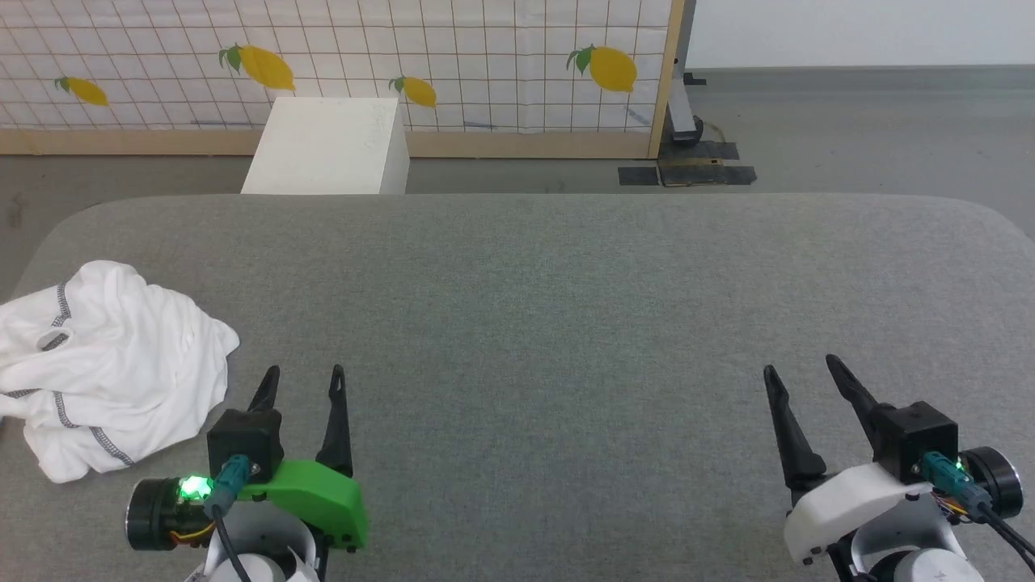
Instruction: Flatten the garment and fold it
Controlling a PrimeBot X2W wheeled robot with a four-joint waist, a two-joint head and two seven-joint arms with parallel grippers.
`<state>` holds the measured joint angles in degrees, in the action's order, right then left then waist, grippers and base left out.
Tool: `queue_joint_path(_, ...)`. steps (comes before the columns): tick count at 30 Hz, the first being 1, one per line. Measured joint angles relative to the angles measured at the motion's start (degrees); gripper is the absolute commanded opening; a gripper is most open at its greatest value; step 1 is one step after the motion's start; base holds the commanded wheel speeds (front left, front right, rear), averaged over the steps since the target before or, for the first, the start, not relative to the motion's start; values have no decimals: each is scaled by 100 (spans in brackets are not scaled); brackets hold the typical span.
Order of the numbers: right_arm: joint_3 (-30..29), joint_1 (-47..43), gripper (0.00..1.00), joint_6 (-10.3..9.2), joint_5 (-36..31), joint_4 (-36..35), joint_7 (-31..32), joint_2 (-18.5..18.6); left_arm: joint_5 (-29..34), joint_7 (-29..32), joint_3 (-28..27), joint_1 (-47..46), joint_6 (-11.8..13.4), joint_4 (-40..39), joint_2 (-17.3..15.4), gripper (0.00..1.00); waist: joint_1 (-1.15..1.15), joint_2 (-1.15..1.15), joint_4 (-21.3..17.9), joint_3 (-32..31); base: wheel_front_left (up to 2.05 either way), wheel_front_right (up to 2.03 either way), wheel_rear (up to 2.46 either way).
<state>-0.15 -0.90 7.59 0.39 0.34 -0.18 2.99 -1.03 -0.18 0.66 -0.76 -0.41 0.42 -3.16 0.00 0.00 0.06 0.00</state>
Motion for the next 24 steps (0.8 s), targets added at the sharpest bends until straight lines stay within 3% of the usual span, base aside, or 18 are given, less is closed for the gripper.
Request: queue_joint_path(24, -16, -1, 100, 0, 62, 29, -181, 0, -201, -263, 107, -20, 250, 255, -40, 100, 0, 0, 739, -30, 0, 0, 0)
